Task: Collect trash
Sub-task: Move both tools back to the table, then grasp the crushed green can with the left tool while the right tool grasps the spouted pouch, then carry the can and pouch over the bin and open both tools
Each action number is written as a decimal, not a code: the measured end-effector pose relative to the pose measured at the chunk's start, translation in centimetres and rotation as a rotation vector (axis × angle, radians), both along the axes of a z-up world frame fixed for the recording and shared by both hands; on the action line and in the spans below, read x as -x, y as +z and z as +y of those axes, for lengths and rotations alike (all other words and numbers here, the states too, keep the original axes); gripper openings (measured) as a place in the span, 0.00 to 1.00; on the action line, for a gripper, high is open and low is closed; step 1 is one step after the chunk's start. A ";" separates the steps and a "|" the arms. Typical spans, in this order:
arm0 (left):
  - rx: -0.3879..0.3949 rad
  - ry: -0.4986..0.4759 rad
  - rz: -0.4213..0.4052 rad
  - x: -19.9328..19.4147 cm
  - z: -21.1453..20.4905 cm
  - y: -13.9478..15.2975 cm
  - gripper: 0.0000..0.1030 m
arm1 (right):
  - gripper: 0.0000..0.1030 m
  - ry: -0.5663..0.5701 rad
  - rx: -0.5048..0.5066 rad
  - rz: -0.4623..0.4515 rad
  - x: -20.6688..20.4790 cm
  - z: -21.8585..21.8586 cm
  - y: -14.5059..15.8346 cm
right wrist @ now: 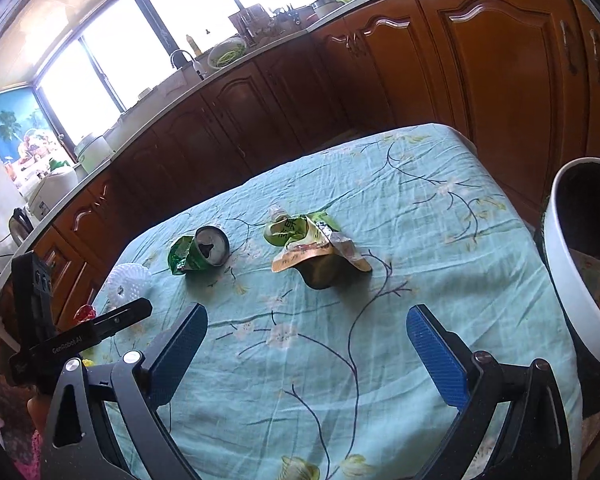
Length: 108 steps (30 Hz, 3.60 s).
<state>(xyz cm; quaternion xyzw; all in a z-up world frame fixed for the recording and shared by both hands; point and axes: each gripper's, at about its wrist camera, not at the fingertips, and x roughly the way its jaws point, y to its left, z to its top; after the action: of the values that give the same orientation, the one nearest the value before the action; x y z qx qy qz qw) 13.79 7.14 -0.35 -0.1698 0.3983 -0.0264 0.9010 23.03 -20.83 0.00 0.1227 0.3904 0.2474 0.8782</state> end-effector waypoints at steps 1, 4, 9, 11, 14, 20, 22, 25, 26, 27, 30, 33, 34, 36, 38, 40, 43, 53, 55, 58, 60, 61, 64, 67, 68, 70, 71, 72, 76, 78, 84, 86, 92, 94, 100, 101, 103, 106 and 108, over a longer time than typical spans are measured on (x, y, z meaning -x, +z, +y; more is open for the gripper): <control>-0.003 0.009 0.001 -0.3 0.5 0.1 0.73 | 0.98 0.002 -0.004 0.004 -0.5 0.2 0.0; -0.015 0.036 0.000 -1.3 2.2 0.3 0.73 | 0.98 0.001 -0.012 0.009 -1.9 0.7 0.0; -0.021 0.075 0.004 -3.6 4.6 0.8 0.73 | 0.98 0.006 -0.012 0.027 -5.1 1.8 -0.3; -0.017 0.087 0.003 -4.7 5.5 1.0 0.73 | 0.98 0.015 0.005 0.032 -6.3 2.5 -0.7; -0.031 0.103 0.010 -6.5 6.5 1.0 0.73 | 0.97 0.038 0.029 0.052 -7.8 3.3 -1.5; -0.091 0.090 0.046 -9.4 6.7 0.0 0.70 | 0.75 0.082 0.121 0.091 -8.9 5.0 -3.2; -0.109 0.064 0.063 -10.1 6.2 -0.4 0.61 | 0.60 0.090 0.139 0.097 -8.6 5.2 -3.7; -0.143 0.020 0.094 -10.9 5.0 -1.2 0.45 | 0.57 0.099 0.166 0.071 -7.7 5.4 -3.5; -0.151 0.008 0.104 -11.1 4.7 -1.5 0.31 | 0.57 0.101 0.171 0.066 -7.4 5.3 -3.4; -0.160 -0.001 0.113 -11.2 4.4 -1.8 0.25 | 0.56 0.102 0.169 0.063 -7.1 5.0 -3.3; -0.187 -0.023 0.093 -10.7 3.4 -1.4 0.15 | 0.55 0.093 0.150 0.062 -6.2 4.3 -3.1; -0.190 -0.058 0.075 -9.8 2.3 -0.7 0.10 | 0.54 0.080 0.123 0.061 -5.3 3.1 -2.8; -0.197 -0.069 0.067 -9.6 1.8 -0.5 0.10 | 0.54 0.075 0.113 0.060 -4.8 2.7 -2.7; -0.204 -0.092 0.056 -8.8 0.7 -0.3 0.10 | 0.54 0.062 0.102 0.049 -3.8 1.8 -2.2; -0.184 -0.114 0.045 -8.1 -0.1 0.0 0.09 | 0.54 0.046 0.089 0.034 -2.7 0.5 -1.8; -0.160 -0.132 0.032 -7.2 -0.9 0.4 0.09 | 0.54 0.025 0.078 0.018 -1.9 -0.7 -1.1; -0.133 -0.163 0.014 -5.8 -2.4 0.9 0.09 | 0.54 -0.013 0.053 -0.004 -0.3 -2.7 0.0; -0.081 -0.276 -0.037 -3.2 -8.0 2.6 0.09 | 0.54 -0.130 0.011 -0.061 3.8 -8.7 2.1; -0.075 -0.291 -0.048 -2.9 -9.2 2.9 0.09 | 0.54 -0.154 0.004 -0.063 4.1 -9.9 2.2; -0.073 -0.322 -0.056 -2.9 -11.0 3.1 0.09 | 0.54 -0.193 0.006 -0.070 4.8 -11.7 2.3; -0.075 -0.341 -0.061 -2.8 -12.2 3.4 0.09 | 0.54 -0.220 0.009 -0.075 5.1 -12.9 2.4; -0.073 -0.349 -0.063 -2.8 -12.7 3.5 0.09 | 0.54 -0.234 0.010 -0.077 5.4 -13.4 2.5; -0.069 -0.372 -0.072 -2.8 -14.3 3.9 0.09 | 0.54 -0.275 0.011 -0.083 6.0 -15.3 2.7; -0.069 -0.394 -0.082 -2.9 -15.8 4.4 0.09 | 0.54 -0.315 0.012 -0.089 6.5 -17.3 2.8; -0.069 -0.400 -0.085 -3.0 -16.2 4.5 0.09 | 0.53 -0.328 0.013 -0.090 6.7 -18.0 2.8; -0.068 -0.414 -0.091 -3.1 -17.3 4.8 0.09 | 0.54 -0.352 0.010 -0.091 6.9 -19.1 2.9; -0.067 -0.421 -0.093 -3.2 -17.7 4.9 0.09 | 0.54 -0.363 0.010 -0.091 7.1 -19.6 2.9; -0.067 -0.429 -0.097 -3.4 -18.2 5.0 0.09 | 0.54 -0.372 0.010 -0.092 7.2 -20.0 3.0; -0.065 -0.453 -0.105 -3.8 -20.0 5.4 0.09 | 0.54 -0.401 0.010 -0.092 7.3 -21.4 3.0; -0.064 -0.464 -0.109 -4.1 -20.9 5.6 0.09 | 0.53 -0.411 0.011 -0.088 7.1 -21.9 2.8; -0.065 -0.495 -0.121 -5.1 -23.4 6.1 0.09 | 0.54 -0.434 0.025 -0.080 6.6 -23.1 2.5; -0.068 -0.503 -0.122 -5.5 -24.1 6.2 0.09 | 0.54 -0.441 0.033 -0.075 6.2 -23.4 2.4; -0.063 -0.526 -0.112 -6.8 -25.9 6.0 0.09 | 0.54 -0.451 0.074 -0.064 5.7 -23.7 2.3; -0.062 -0.533 -0.111 -7.2 -26.4 5.9 0.09 | 0.54 -0.453 0.089 -0.062 5.5 -23.6 2.5; -0.073 -0.551 -0.103 -7.9 -28.3 5.7 0.09 | 0.54 -0.456 0.132 -0.056 4.7 -23.9 2.6; -0.073 -0.553 -0.100 -8.0 -28.5 5.6 0.09 | 0.54 -0.456 0.139 -0.053 4.7 -24.0 2.5; -0.069 -0.555 -0.096 -8.3 -28.6 5.4 0.09 | 0.54 -0.455 0.151 -0.047 4.5 -24.1 2.3; -0.067 -0.559 -0.088 -8.8 -29.2 5.2 0.09 | 0.54 -0.450 0.172 -0.041 4.0 -24.0 2.2; -0.073 -0.564 -0.083 -9.0 -29.5 4.9 0.09 | 0.54 -0.448 0.186 -0.040 3.9 -23.9 2.1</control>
<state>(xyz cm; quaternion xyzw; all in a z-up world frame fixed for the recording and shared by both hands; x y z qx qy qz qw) 22.77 -22.40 4.59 -0.0188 0.3933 -0.2684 0.8792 19.14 -44.77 2.13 0.1201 0.3572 0.0116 0.9262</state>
